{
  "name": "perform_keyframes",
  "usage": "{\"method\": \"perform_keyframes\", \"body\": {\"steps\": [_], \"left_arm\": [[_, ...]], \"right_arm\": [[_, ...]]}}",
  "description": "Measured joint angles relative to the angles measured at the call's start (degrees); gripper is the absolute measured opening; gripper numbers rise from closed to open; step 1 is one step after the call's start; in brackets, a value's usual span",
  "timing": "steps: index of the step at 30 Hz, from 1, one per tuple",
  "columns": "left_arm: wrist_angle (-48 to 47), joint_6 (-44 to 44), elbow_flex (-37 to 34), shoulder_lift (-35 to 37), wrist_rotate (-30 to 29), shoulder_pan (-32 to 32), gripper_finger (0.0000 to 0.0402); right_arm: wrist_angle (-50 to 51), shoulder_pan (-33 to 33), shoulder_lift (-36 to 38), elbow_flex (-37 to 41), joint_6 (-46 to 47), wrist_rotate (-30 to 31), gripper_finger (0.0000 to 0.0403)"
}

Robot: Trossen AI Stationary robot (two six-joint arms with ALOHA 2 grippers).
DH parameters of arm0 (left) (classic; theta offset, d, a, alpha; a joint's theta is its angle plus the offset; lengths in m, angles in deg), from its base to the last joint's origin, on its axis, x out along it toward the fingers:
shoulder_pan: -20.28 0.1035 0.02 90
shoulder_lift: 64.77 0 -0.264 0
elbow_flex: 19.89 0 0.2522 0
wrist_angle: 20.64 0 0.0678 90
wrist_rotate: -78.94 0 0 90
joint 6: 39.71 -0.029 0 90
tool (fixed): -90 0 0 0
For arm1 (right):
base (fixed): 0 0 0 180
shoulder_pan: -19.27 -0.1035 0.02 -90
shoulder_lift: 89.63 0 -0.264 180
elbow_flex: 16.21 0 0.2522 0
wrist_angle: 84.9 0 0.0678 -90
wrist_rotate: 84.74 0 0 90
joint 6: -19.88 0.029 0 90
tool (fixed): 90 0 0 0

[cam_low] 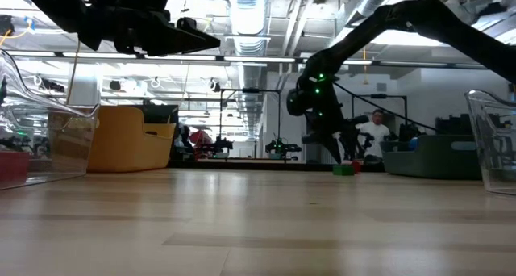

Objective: Sort blocks
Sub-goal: Put the red wooden block into the left transparent bin

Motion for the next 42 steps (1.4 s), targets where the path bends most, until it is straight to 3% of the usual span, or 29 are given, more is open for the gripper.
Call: {"method": "perform_keyframes", "body": {"steps": [7, 13, 20, 28, 42], "left_arm": [[-0.1, 0.0, 0.0, 0.1, 0.0, 0.0, 0.0236], [-0.1, -0.5, 0.0, 0.1, -1.0, 0.0, 0.0236], [-0.2, -0.8, 0.0, 0.1, -1.5, 0.0, 0.0236], [-1.4, 0.4, 0.1, 0.1, -1.6, 0.0, 0.0236], [-3.4, 1.1, 0.1, 0.1, -2.1, 0.0, 0.0236]], "right_arm": [[-0.2, 0.6, 0.0, 0.0, -0.6, -3.5, 0.02], [-0.7, -0.1, 0.2, 0.0, -2.7, -12.8, 0.0187], [-1.2, -5.9, 4.1, 0.0, -3.2, -6.4, 0.0177], [-6.0, -4.7, 3.7, 1.3, -0.2, -4.6, 0.0176], [-14.4, -2.6, 3.9, 12.2, -0.1, -7.4, 0.0175]]}}
